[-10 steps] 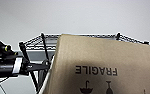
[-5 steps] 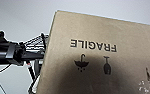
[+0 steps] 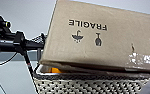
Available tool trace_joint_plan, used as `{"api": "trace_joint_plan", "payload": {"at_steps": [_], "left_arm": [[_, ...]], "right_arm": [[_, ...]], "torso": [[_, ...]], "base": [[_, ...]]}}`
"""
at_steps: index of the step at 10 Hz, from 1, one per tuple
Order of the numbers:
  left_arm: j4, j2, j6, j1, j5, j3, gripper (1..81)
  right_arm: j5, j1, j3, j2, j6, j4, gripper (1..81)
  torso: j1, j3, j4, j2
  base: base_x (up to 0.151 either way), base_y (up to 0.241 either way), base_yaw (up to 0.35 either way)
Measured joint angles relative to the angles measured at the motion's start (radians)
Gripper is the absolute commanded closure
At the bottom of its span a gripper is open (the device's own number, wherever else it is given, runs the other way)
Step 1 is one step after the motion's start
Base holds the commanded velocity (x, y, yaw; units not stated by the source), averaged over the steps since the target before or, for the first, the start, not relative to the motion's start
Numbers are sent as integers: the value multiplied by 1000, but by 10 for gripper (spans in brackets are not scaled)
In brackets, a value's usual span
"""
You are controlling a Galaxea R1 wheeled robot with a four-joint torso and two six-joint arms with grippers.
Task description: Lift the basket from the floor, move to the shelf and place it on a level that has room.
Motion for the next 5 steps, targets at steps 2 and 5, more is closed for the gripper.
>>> {"api": "trace_joint_plan", "payload": {"at_steps": [2, 5], "left_arm": [[-7, 57, -1, 0, 21, -71, 811], [-28, 131, -7, -1, 45, -148, 811]], "right_arm": [[-9, 7, -64, 65, 6, 13, 811], [-41, 40, -136, 145, 9, 27, 811]], "torso": [[0, 0, 0, 0], [-2, 0, 0, 0]], "base": [[0, 0, 0], [0, 0, 0]]}}
